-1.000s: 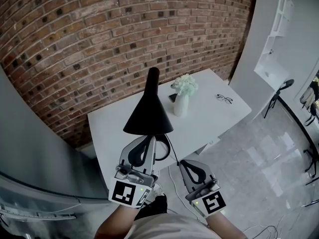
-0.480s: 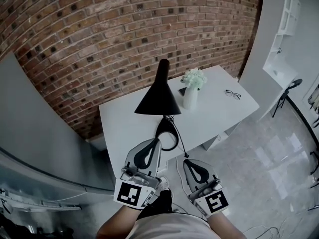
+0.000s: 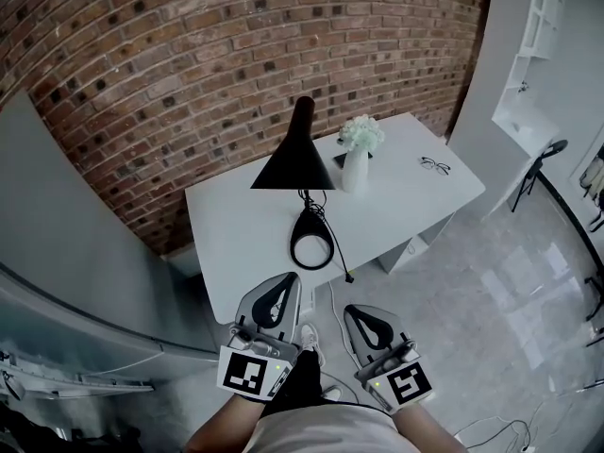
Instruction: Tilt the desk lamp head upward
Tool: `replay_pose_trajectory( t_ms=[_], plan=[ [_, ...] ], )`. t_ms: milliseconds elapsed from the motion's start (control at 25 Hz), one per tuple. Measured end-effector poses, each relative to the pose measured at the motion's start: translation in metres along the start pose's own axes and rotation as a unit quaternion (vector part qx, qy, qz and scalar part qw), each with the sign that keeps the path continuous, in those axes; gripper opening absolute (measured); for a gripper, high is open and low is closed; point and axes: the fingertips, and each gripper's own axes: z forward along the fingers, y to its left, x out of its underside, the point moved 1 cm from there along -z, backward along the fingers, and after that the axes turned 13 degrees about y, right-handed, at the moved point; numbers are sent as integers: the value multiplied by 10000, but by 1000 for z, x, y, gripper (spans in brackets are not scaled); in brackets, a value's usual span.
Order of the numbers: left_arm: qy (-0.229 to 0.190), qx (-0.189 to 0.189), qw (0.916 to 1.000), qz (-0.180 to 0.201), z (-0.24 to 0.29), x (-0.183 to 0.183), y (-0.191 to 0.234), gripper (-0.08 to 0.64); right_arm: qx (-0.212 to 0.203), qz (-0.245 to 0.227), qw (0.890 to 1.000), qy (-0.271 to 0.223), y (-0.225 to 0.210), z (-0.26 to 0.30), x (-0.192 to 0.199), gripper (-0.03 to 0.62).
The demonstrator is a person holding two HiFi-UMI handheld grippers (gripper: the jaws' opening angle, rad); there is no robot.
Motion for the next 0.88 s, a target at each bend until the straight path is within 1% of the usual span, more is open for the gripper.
replay_pose_trajectory(
  t_ms=[80, 280, 440, 600, 880],
  plan=[
    [28, 18, 10000, -10, -4, 3, -6, 8, 17, 56, 10000, 4, 2, -6, 2, 17],
    [131, 75, 9999, 73, -13, 10, -20, 8, 60, 26, 10000, 8, 5, -20, 7, 17],
    [170, 35, 9998, 112, -22, 15, -26, 8, 104, 66, 9999, 14, 4, -28, 10, 17],
    [275, 24, 9996, 95, -32, 22, -30, 8, 62, 95, 9999, 7, 11, -32, 13, 18],
    [312, -49, 9994, 133, -48, 25, -36, 8, -76, 124, 9999, -62, 25, -36, 15, 17]
  ],
)
